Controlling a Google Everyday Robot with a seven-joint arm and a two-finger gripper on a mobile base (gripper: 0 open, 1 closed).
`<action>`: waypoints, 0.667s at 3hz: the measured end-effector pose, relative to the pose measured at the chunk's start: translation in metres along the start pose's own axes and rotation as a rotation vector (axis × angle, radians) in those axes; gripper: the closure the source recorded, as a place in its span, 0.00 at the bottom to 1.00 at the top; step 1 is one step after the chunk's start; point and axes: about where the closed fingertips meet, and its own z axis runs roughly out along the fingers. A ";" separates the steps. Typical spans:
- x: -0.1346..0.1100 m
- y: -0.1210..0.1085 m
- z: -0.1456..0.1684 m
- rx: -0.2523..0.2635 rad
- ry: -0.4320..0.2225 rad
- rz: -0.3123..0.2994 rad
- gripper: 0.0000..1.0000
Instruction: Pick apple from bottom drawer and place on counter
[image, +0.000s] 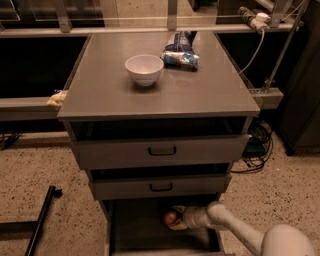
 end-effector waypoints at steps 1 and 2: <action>-0.001 0.007 -0.036 -0.009 0.035 0.020 1.00; -0.009 -0.005 -0.121 -0.005 0.159 0.061 1.00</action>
Offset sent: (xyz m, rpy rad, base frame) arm -0.0620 -0.1603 0.1361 -0.2549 0.1866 -0.1202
